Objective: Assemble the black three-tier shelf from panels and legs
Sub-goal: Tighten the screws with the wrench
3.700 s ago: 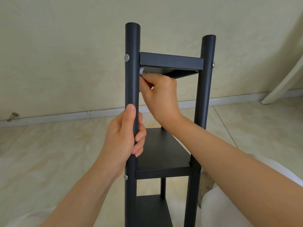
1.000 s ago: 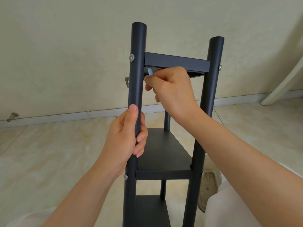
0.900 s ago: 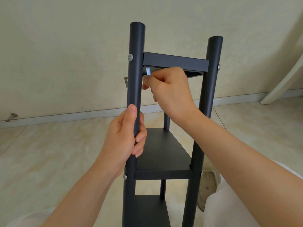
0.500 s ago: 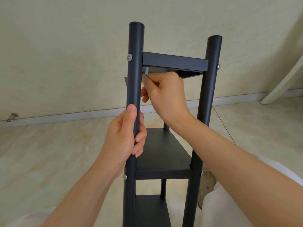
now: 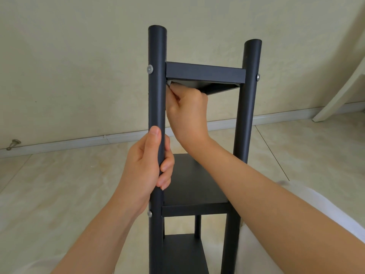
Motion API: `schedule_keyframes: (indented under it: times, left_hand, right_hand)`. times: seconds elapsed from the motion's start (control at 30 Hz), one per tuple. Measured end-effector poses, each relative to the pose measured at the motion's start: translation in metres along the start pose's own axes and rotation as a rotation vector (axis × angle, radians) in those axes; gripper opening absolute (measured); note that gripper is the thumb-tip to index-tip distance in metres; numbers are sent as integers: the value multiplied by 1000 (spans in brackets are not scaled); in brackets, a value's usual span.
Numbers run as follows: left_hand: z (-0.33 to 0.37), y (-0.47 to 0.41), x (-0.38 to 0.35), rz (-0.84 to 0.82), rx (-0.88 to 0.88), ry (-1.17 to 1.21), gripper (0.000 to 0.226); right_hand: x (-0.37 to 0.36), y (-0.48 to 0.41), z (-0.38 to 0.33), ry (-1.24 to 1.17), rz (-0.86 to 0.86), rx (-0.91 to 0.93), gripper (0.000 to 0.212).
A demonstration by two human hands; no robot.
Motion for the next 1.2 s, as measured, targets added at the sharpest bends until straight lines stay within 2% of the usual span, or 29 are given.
schedule_keyframes:
  times: [0.27, 0.43, 0.73, 0.93, 1.03, 1.2]
  left_hand:
    - [-1, -2, 1, 11, -1, 7, 55]
    - [0, -2, 5, 19, -5, 3, 57]
    - [1, -1, 2, 13, 5, 45, 54]
    - [-1, -8, -4, 15, -8, 48, 47]
    - [-1, -11, -7, 27, -8, 28, 38]
    - [-4, -15, -12, 34, -36, -78, 18]
  right_hand:
    - [-4, 1, -1, 23, 27, -11, 62]
    - [8, -1, 6, 153, -182, -95, 37]
    - [45, 8, -5, 189, -380, -131, 33]
    - [60, 7, -4, 240, -397, -179, 32]
    - [62, 5, -7, 174, -391, -185, 32]
    - [62, 1, -16, -108, -551, -254, 29]
Point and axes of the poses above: each hand's wrist, its own y-axis away from the middle knuckle, its own x-axis out of the back of the hand, z = x × y, the point moved 1 cm from there along -y, towards the middle knuckle, and after that the axes turned 12 degrees about y, right-handed, at the moved point
